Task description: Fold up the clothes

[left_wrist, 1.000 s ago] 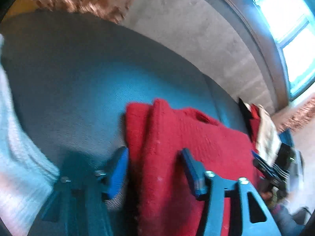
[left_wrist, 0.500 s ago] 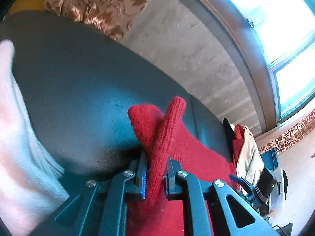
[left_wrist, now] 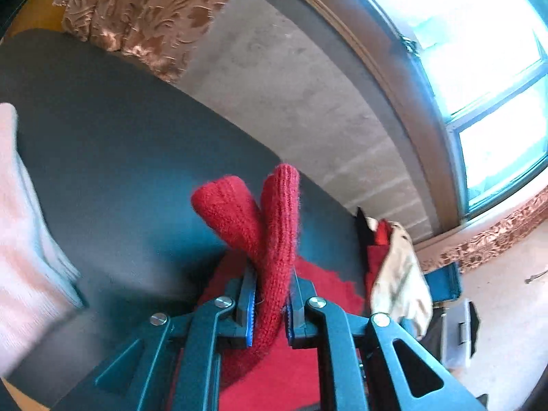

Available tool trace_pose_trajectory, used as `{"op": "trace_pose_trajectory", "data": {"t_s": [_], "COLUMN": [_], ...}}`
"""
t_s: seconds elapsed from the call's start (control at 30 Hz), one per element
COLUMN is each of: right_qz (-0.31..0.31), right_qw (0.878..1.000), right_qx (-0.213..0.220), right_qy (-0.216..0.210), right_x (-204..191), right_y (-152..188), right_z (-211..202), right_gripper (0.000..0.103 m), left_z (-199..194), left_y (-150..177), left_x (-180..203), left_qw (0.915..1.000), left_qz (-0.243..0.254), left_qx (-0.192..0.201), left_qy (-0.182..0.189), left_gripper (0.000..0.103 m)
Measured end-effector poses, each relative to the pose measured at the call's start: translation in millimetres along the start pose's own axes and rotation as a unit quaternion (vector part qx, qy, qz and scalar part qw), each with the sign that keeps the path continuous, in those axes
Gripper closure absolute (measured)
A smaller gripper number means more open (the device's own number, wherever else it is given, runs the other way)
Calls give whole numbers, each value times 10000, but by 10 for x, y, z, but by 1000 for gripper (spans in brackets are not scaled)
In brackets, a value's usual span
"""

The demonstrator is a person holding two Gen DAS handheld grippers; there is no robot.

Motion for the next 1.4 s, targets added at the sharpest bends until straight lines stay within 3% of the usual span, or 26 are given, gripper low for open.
{"op": "trace_pose_trajectory", "data": {"t_s": [0.13, 0.27, 0.5, 0.73, 0.87, 1.1, 1.23, 1.33, 1.4], "right_qz": [-194, -127, 271, 500, 566, 666, 622, 683, 793], "right_qw": [9997, 9988, 9947, 9892, 9874, 9851, 9863, 9870, 9868], "right_qx": [161, 474, 876, 1149, 1215, 1267, 1245, 1241, 1242], "right_qy": [47, -25, -472, -755, -836, -958, -885, -758, -668], "right_x": [-26, -11, 78, 68, 63, 40, -20, -59, -80], "right_y": [106, 174, 249, 303, 335, 384, 408, 442, 492], "right_z": [60, 13, -105, -176, -199, -224, -234, -287, -364], "right_gripper": [0, 0, 0, 0, 0, 0, 0, 0, 0], "left_z": [35, 212, 979, 1915, 2227, 2424, 2343, 2104, 1872], "left_y": [138, 325, 866, 1506, 1738, 1954, 1915, 1802, 1703], "left_x": [478, 1002, 1781, 1943, 1887, 1762, 1764, 1951, 2115], "left_qw": [9991, 9976, 9932, 9899, 9874, 9812, 9711, 9690, 9653], "left_qz": [-177, -221, -370, -483, -554, -852, -1291, -1108, -1030], "left_qx": [11, -52, -566, -1245, -1462, -1724, -2001, -2169, -2230], "left_qy": [379, 655, 943, 473, 230, 157, 177, 413, 892], "left_gripper": [92, 92, 92, 92, 92, 90, 84, 84, 83]}}
Point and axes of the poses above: each gripper's, at about its wrist camera, not at the fingertips, and z roughly the way its jaws point, x to its right, y to its underside, the point moved 4 cm from there along z, roughly the way its jaws point, and after that the axes turned 7 degrees about x, right-handed, at the moved point
